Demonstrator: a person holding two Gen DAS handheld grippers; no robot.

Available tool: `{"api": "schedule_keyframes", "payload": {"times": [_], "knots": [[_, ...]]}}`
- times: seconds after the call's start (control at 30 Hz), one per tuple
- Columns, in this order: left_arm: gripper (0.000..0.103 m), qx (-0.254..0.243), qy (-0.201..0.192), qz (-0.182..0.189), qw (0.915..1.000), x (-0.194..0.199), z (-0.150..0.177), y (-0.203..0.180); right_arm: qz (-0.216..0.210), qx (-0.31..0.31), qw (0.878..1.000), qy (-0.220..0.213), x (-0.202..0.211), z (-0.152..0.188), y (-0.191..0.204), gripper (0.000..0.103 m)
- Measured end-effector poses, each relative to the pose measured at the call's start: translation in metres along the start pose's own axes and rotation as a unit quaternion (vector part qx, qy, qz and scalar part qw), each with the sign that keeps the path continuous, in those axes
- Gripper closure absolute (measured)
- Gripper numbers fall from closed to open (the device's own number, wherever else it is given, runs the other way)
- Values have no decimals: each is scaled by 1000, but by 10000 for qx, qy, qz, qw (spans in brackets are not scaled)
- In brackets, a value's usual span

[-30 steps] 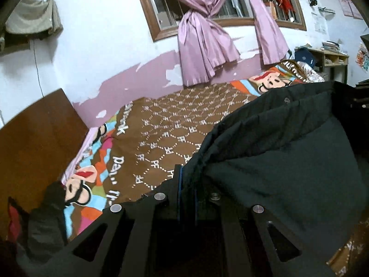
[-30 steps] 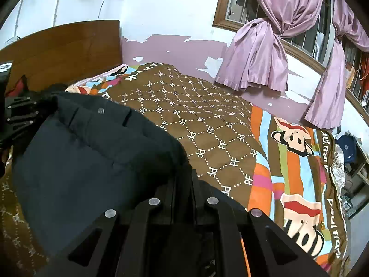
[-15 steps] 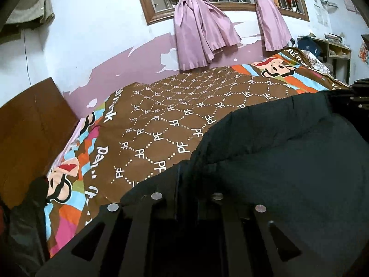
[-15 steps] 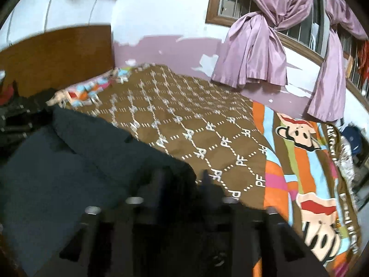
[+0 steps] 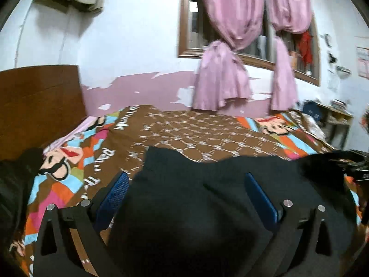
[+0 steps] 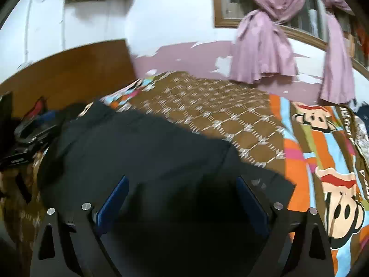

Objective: Fold large clothes

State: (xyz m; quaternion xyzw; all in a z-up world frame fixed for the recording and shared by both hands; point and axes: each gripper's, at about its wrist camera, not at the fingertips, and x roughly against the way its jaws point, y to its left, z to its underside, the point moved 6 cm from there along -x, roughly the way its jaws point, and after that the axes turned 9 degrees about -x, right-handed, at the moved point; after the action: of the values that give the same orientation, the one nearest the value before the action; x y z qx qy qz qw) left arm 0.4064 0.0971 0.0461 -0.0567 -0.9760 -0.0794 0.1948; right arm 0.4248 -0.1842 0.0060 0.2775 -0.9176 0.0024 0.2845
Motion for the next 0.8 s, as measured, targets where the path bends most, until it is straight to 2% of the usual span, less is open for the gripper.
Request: {"api": "schedule_keyframes", "payload": {"times": [0.17,0.23,0.3,0.4,0.47,0.53,0.7,0.8], "knots": [[5,-953,-80,466,9943,15,18,-45,119,72,9996,-257,12,24,10,10],[5,-1095,27,711,9914,13,27,-58,235,145,9986,-460,17,31,11,9],[5,-1104,164,878,9899,6,34,-66,252,232,9987,-381,11,37,13,5],[5,-1079,425,955,9887,-9,43,-71,654,420,9970,43,-12,46,11,5],[4,-1117,594,807,9887,-21,48,-72,648,390,9969,221,-28,47,7,4],[1,-1109,645,716,9892,-34,49,-72,708,252,9969,217,-36,42,1,3],[1,-778,797,666,9915,-52,47,-65,692,-454,9959,356,-53,15,-16,3],[1,-552,807,665,9930,-59,41,-58,789,-642,9935,520,-72,7,-26,3]]}}
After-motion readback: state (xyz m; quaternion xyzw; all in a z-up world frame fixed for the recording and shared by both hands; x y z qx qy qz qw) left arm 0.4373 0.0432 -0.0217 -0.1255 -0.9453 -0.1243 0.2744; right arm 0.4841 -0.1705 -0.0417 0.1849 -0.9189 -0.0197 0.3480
